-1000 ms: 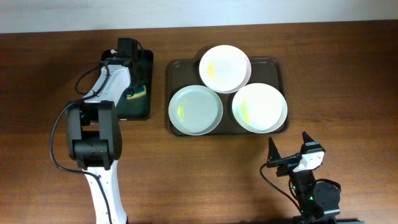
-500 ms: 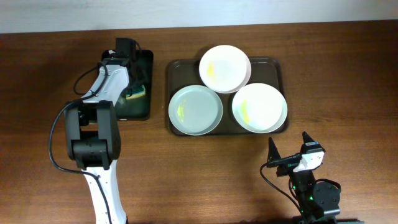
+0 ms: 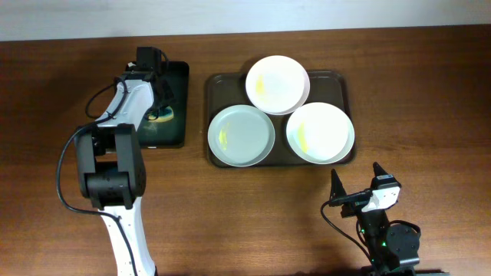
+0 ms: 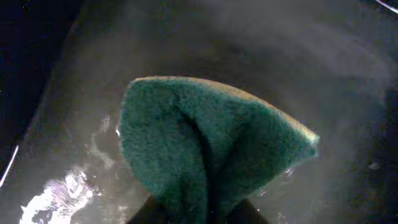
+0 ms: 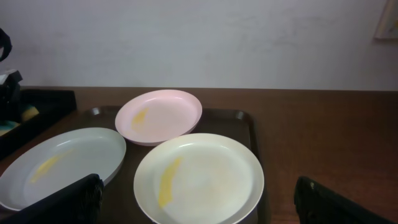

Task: Clean dirty plates on tray and stack at the side
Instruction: 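Dip and lift the green sponge in the water with the left gripper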

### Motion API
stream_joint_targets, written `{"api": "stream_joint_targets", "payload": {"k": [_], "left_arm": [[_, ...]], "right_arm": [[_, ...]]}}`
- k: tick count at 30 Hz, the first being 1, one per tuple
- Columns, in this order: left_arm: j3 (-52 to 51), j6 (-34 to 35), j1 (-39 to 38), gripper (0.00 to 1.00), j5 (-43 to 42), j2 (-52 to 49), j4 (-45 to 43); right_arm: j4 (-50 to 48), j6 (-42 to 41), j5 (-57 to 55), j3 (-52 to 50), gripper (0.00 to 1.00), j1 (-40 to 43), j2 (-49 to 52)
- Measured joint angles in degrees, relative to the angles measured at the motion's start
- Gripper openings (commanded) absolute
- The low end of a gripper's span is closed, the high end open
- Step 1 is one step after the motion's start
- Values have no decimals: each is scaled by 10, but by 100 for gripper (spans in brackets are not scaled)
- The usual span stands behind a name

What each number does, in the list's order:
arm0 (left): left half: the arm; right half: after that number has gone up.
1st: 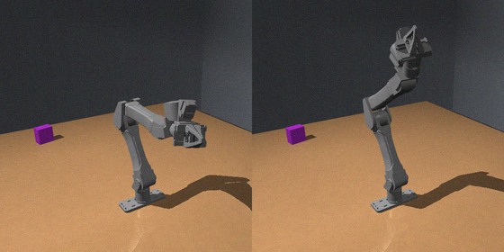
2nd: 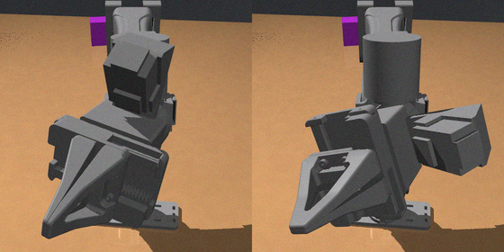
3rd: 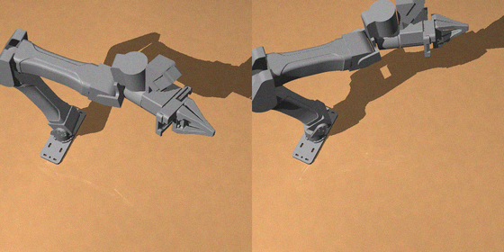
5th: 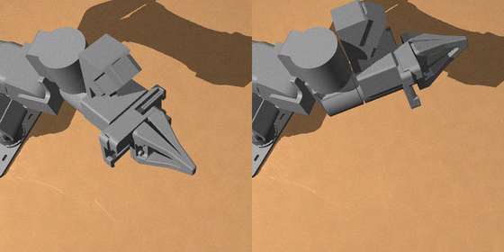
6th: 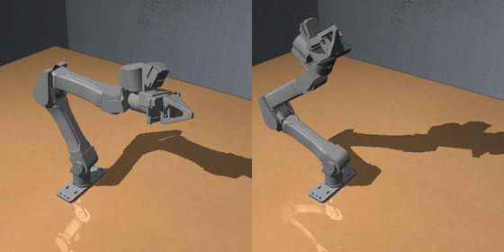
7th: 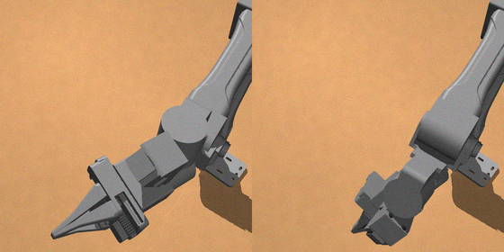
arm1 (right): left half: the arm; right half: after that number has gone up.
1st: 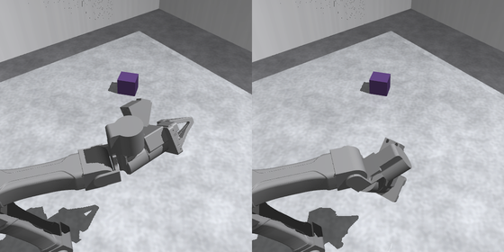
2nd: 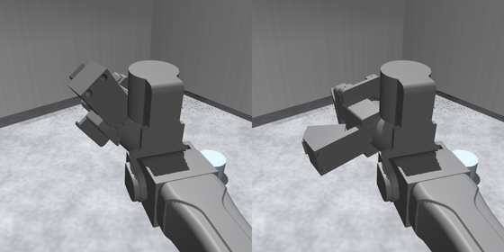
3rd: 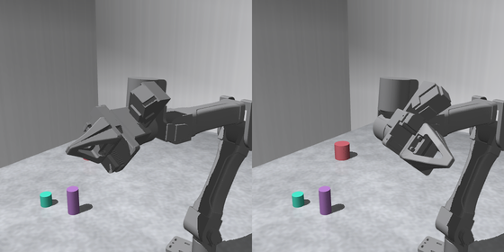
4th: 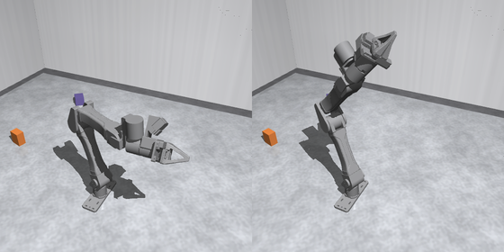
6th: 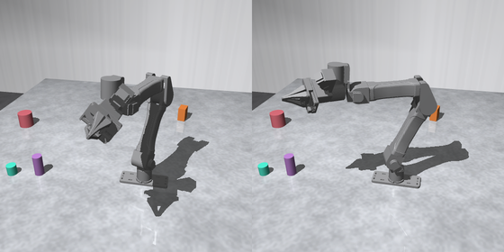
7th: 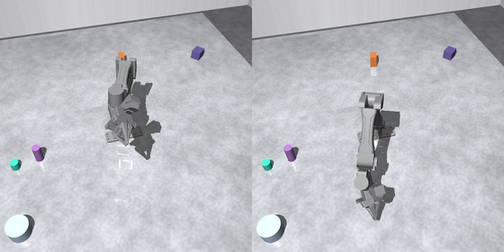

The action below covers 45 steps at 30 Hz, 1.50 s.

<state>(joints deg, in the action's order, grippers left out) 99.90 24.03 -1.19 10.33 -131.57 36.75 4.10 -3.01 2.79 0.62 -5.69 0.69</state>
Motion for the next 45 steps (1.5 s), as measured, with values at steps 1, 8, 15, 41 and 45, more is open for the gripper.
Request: {"api": "stream_joint_targets", "payload": {"k": [1,8,15,41,45], "left_arm": [[0,-1,0,13,0,1,1],[0,2,0,0,0,2,16],[-1,2,3,0,0,21,38],[-18,2,14,0,-59,132,15],[-22,3,13,0,-59,117,3]], "right_arm": [[0,0,0,0,98,0,0],[0,0,0,0,98,0,0],[0,0,0,0,99,0,0],[0,0,0,0,98,0,0],[0,0,0,0,98,0,0]]}}
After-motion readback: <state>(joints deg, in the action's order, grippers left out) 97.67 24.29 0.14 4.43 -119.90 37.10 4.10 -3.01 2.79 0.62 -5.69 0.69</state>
